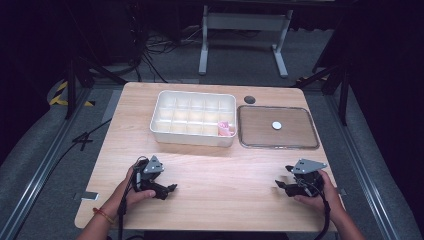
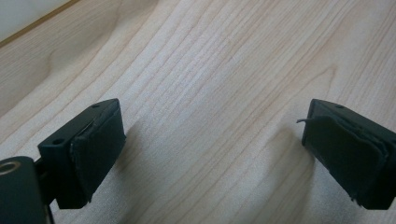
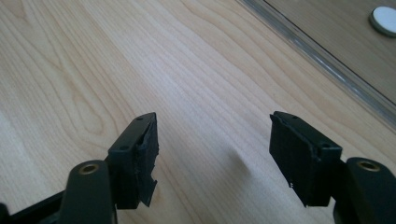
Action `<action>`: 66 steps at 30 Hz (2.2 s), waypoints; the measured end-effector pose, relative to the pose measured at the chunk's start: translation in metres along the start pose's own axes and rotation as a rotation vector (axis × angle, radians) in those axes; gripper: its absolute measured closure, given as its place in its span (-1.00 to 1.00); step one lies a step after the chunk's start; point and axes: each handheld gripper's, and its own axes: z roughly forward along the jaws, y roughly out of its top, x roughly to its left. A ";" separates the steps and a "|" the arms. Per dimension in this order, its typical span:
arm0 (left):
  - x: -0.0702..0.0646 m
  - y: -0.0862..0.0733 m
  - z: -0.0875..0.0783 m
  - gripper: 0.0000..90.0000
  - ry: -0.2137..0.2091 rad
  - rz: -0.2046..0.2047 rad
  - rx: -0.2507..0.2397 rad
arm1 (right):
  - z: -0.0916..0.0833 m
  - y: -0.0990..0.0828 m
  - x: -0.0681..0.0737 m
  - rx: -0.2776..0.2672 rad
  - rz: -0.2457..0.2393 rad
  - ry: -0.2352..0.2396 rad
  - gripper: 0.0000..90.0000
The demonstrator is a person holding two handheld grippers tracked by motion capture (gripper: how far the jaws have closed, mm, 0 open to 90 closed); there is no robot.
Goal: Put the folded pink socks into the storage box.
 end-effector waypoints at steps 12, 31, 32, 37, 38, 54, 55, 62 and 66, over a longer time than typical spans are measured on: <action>0.000 0.000 0.000 -0.87 -0.002 -0.004 -0.002 | -0.004 -0.027 -0.003 -0.039 0.075 0.018 -0.30; -0.001 0.000 0.000 -0.87 0.003 -0.006 0.000 | -0.005 -0.041 -0.009 -0.079 0.181 0.018 -0.53; -0.001 0.000 0.000 -0.87 0.002 -0.007 0.000 | -0.005 -0.041 -0.008 -0.079 0.182 0.016 -0.53; -0.001 0.000 0.000 -0.87 0.003 -0.007 0.000 | -0.005 -0.041 -0.008 -0.077 0.185 0.011 -0.53; -0.001 0.000 0.000 -0.87 0.001 -0.007 -0.002 | -0.005 -0.041 -0.008 -0.077 0.185 0.011 -0.53; 0.000 0.001 0.001 -0.90 -0.001 -0.004 0.005 | -0.005 -0.041 -0.008 -0.077 0.185 0.011 -0.53; 0.000 0.001 0.001 -0.90 -0.001 -0.004 0.005 | -0.005 -0.041 -0.008 -0.078 0.186 0.011 -0.53; 0.000 0.001 0.001 -0.90 -0.003 0.000 0.006 | -0.005 -0.041 -0.008 -0.077 0.185 0.011 -0.53; 0.000 0.001 0.001 -0.91 -0.001 0.003 0.008 | -0.005 -0.041 -0.008 -0.077 0.185 0.011 -0.53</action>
